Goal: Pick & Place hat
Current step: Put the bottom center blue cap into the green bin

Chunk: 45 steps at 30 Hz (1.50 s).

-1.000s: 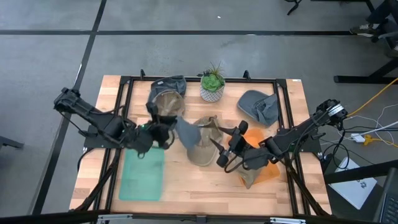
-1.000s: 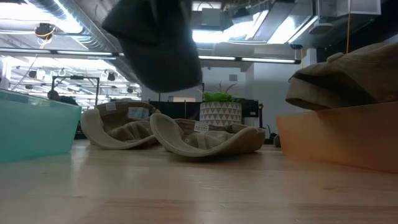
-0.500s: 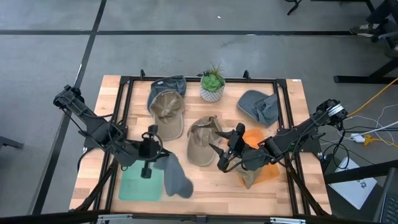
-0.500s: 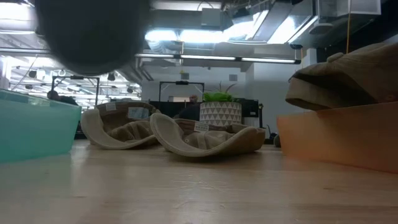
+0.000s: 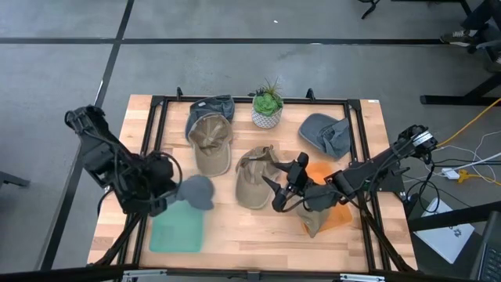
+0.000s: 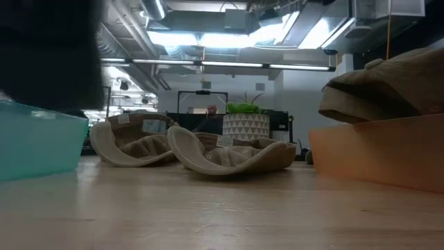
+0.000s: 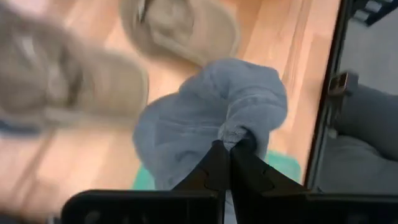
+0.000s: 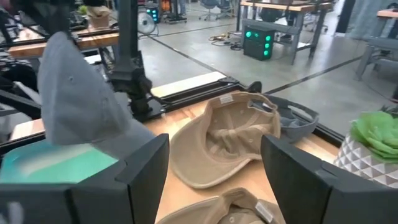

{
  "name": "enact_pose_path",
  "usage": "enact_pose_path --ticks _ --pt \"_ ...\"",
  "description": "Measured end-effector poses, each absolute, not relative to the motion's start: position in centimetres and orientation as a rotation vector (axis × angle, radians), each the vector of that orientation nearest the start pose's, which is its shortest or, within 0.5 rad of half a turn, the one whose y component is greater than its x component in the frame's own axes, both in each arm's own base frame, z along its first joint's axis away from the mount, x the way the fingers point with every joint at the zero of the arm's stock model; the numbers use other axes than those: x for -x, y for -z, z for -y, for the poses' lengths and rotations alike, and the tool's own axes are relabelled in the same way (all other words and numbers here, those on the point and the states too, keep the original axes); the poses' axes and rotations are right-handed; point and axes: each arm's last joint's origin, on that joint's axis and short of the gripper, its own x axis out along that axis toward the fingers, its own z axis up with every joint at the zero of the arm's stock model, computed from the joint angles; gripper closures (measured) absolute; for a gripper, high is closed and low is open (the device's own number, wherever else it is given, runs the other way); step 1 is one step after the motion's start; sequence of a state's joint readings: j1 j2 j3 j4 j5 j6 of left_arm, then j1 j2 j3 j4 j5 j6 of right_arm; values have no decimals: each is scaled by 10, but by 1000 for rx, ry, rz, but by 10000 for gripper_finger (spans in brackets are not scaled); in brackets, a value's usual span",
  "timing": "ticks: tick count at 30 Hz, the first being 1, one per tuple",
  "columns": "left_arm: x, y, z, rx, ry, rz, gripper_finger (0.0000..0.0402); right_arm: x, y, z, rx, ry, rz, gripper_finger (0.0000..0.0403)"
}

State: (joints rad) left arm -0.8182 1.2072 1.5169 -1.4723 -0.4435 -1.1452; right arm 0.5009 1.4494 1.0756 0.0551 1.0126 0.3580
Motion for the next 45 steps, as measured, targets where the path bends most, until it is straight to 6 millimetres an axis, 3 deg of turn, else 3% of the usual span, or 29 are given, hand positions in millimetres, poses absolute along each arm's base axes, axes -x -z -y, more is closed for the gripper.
enact_pose_path --ticks 7,22,37,45 --pt "-123 -388 126 413 -299 -1084 399 -294 -306 -121 -166 574 -128 152" --pt "-137 -343 150 197 -402 -1138 398 -296 -306 -115 -185 594 -122 152" --pt "-146 -312 187 144 -361 -1397 398 -296 -303 -115 -198 600 -134 152" --pt "-154 -303 200 82 -245 -1407 379 -296 -302 -115 -204 603 -139 152"
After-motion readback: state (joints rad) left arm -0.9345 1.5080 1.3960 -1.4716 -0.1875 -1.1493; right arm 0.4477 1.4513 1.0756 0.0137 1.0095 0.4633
